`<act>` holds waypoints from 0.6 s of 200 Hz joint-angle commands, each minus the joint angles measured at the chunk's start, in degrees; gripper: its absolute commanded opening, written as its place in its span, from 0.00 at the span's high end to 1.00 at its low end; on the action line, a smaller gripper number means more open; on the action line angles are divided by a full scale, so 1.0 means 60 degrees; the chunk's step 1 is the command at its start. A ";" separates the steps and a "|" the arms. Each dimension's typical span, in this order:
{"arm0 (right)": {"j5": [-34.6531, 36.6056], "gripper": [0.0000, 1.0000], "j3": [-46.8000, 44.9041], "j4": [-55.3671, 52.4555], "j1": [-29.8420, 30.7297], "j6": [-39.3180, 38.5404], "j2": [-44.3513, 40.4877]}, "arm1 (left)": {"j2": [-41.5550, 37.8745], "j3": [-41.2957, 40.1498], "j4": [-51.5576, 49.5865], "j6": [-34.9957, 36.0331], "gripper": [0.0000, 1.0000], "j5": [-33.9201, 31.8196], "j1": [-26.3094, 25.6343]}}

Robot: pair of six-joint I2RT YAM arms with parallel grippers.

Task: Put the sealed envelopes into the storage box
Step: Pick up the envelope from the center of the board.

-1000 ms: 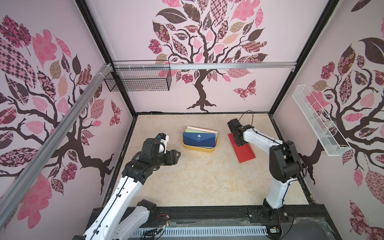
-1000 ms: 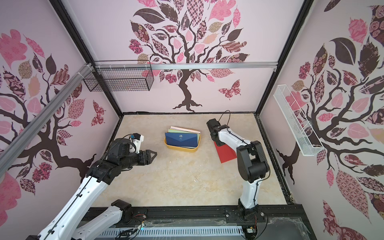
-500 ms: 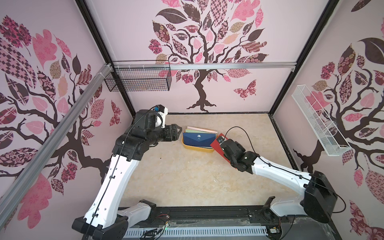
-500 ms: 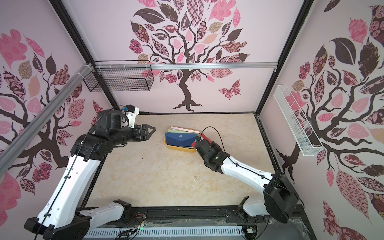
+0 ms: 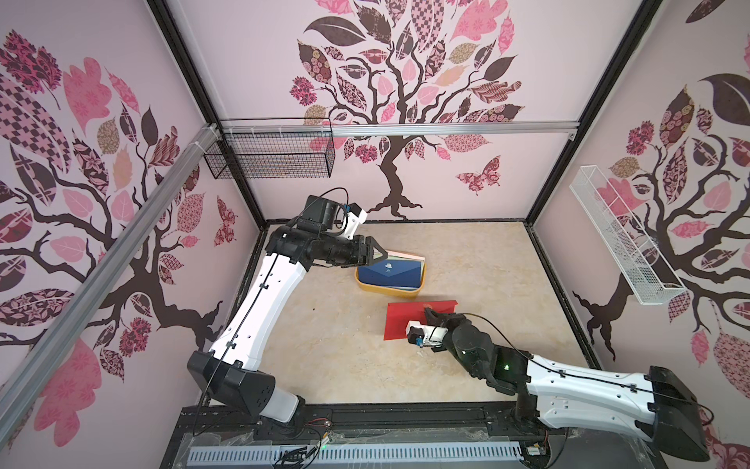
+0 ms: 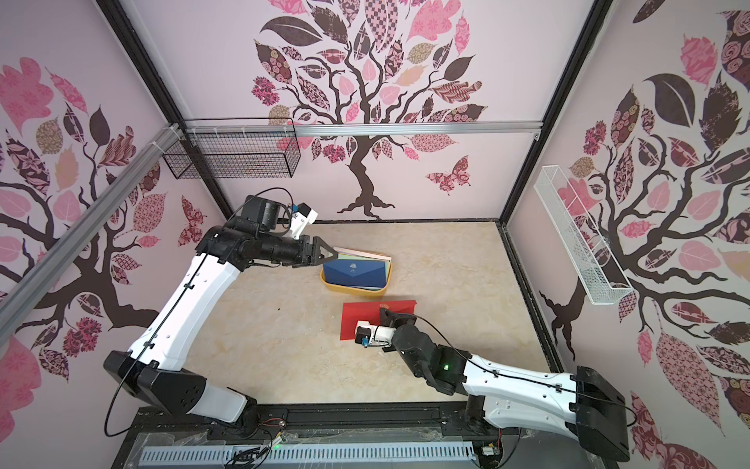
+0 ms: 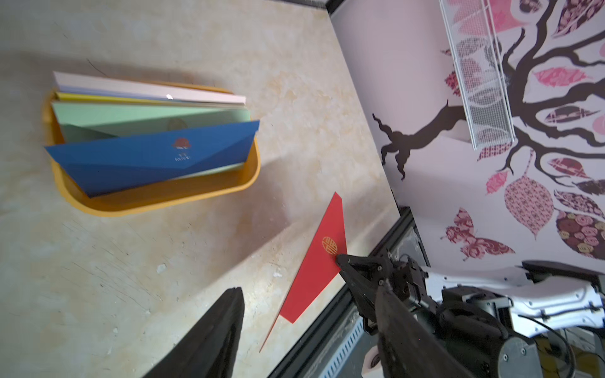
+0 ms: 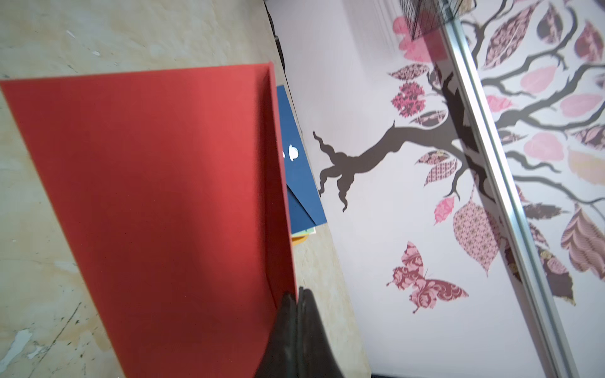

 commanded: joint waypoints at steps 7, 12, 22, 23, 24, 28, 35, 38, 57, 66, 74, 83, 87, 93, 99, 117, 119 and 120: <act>-0.0432 1.00 -0.0334 0.1458 0.0431 -0.2033 -0.0269 | -0.0222 -0.0580 -0.0323 0.0427 0.32 0.0630 -0.0629; -0.0373 1.00 -0.0397 0.1668 0.0514 -0.2256 -0.0244 | -0.0255 -0.0756 -0.0280 0.0405 0.32 0.0650 -0.0700; -0.0289 1.00 -0.0483 0.2094 0.0654 -0.2591 -0.0235 | -0.0336 -0.1116 -0.0189 0.0383 0.32 0.0672 -0.0777; -0.0290 1.00 -0.0494 0.2121 0.0674 -0.2618 -0.0243 | -0.0349 -0.1142 -0.0170 0.0372 0.32 0.0673 -0.0786; -0.0290 1.00 -0.0499 0.2142 0.0684 -0.2646 -0.0246 | -0.0348 -0.1170 -0.0161 0.0359 0.32 0.0681 -0.0782; -0.0291 1.00 -0.0524 0.2212 0.0752 -0.2792 -0.0252 | -0.0369 -0.1305 -0.0088 0.0316 0.32 0.0712 -0.0789; -0.0305 1.00 -0.0583 0.2376 0.0821 -0.3057 -0.0291 | -0.0398 -0.1543 0.0012 0.0228 0.32 0.0763 -0.0804; -0.0309 1.00 -0.0624 0.2508 0.0851 -0.3207 -0.0301 | -0.0405 -0.1614 0.0012 0.0229 0.33 0.0810 -0.0808; -0.0263 1.00 -0.0854 0.3289 0.0978 -0.3957 -0.0310 | -0.0436 -0.1922 0.0114 0.0195 0.36 0.1086 -0.0828; -0.0225 1.00 -0.0913 0.3487 0.1035 -0.4257 -0.0287 | -0.0481 -0.2108 0.0301 0.0051 0.36 0.1256 -0.0884; -0.0219 1.00 -0.0984 0.3901 0.1089 -0.4498 -0.0249 | -0.0530 -0.2302 0.0538 -0.0102 0.37 0.1371 -0.0948; -0.0126 1.00 -0.0976 0.4112 0.1137 -0.4688 -0.0235 | -0.0577 -0.2559 0.0796 -0.0294 0.37 0.1407 -0.1064; -0.0116 1.00 -0.0963 0.4125 0.1154 -0.4752 -0.0226 | -0.0591 -0.2685 0.0910 -0.0387 0.37 0.1407 -0.1117; -0.0144 1.00 -0.0948 0.4071 0.1161 -0.4805 -0.0270 | -0.0588 -0.2836 0.1038 -0.0487 0.37 0.1442 -0.1161; -0.0207 1.00 -0.0950 0.3992 0.1162 -0.4824 -0.0306 | -0.0560 -0.2966 0.1126 -0.0566 0.37 0.1546 -0.1173; -0.0236 1.00 -0.0950 0.3794 0.1201 -0.4934 -0.0308 | -0.0496 -0.3194 0.1333 -0.0715 0.38 0.1944 -0.1191; -0.0233 1.00 -0.0945 0.3790 0.1216 -0.4949 -0.0301 | -0.0494 -0.3205 0.1358 -0.0739 0.39 0.1977 -0.1197; -0.0233 1.00 -0.0945 0.3790 0.1226 -0.4954 -0.0290 | -0.0509 -0.3219 0.1365 -0.0746 0.39 0.1985 -0.1200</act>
